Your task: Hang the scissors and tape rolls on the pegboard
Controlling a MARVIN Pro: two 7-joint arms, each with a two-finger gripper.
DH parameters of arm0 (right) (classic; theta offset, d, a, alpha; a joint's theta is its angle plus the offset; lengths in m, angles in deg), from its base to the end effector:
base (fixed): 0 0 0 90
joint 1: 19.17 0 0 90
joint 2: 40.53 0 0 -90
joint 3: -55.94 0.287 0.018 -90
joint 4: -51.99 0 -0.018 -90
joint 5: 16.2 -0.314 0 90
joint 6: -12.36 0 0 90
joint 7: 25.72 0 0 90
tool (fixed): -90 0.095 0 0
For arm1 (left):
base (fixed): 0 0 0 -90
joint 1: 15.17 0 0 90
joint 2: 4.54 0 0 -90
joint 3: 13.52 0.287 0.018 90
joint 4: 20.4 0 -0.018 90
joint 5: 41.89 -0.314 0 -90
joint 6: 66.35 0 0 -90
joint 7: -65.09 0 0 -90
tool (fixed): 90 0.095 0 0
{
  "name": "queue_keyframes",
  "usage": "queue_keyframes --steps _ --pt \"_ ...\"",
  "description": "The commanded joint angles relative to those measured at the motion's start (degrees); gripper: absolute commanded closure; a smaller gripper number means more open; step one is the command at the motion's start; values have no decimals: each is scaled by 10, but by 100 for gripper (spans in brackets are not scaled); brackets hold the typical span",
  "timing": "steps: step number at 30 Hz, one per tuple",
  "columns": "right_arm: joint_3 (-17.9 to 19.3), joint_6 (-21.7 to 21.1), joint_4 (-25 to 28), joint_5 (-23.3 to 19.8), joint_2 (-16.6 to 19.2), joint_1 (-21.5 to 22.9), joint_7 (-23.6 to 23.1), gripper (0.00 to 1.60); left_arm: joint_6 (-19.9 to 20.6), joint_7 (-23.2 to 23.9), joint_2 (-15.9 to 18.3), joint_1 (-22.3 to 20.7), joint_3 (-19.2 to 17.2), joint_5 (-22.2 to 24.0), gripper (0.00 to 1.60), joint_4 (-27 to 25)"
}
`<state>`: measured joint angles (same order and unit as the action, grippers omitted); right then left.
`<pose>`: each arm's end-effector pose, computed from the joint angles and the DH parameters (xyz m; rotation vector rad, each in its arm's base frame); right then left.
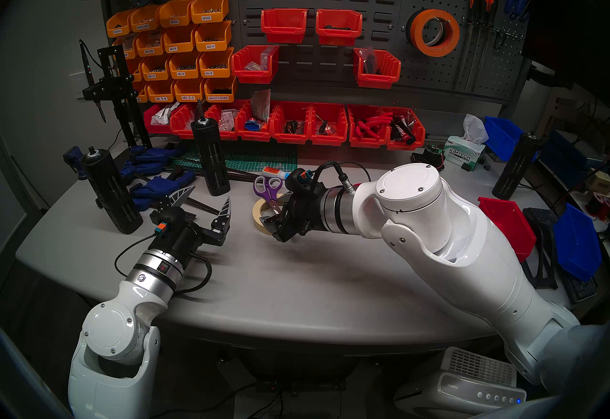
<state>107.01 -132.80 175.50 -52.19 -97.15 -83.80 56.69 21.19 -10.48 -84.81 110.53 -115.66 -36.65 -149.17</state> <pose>0.3412 0.1479 -0.1382 -2.0856 -1.2224 -1.2854 0.2561 0.0556 -0.2249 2.0919 -0.4182 2.3006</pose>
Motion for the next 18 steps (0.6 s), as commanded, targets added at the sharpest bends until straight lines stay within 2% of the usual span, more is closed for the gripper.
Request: queue_keyframes --steps 1,18 --pt "0 2 -1 -13 5 45 16 40 -4 0 0 0 1 0 0 -8" --pt "-49 2 -6 -79 39 82 51 56 -4 0 0 0 1 0 0 -8"
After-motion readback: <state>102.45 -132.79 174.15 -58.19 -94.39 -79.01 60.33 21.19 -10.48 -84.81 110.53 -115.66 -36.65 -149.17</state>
